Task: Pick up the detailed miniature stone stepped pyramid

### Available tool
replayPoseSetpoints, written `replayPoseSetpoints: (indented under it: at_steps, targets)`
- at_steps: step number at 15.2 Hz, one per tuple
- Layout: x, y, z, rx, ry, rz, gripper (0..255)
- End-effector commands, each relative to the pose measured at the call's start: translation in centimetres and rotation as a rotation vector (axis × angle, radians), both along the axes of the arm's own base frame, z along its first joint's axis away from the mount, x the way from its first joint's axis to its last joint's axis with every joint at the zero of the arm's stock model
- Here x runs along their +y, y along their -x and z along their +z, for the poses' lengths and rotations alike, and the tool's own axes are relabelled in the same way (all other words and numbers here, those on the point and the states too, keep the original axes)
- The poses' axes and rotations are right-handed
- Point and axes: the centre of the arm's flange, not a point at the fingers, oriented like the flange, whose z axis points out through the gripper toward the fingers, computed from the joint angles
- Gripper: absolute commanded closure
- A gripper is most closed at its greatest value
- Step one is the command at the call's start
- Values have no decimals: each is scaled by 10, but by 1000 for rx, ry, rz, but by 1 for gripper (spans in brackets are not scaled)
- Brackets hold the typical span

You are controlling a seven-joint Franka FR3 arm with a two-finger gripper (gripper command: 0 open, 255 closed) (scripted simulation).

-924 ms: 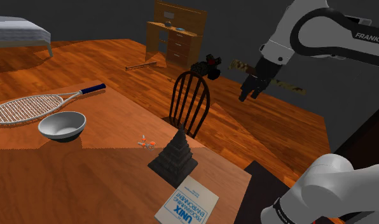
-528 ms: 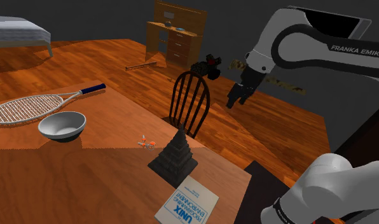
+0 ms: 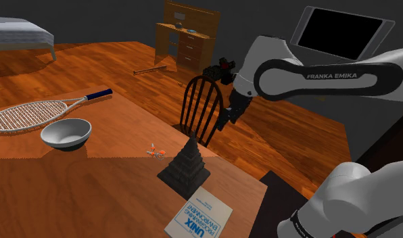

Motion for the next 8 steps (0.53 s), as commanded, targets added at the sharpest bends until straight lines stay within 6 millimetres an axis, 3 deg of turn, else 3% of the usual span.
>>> replayPoseSetpoints:
  at_steps: [1, 8]
  targets:
    - [14, -9, -19, -3, 7, 24, 0]
    - [71, -41, -87, -9, 33, 105, 0]
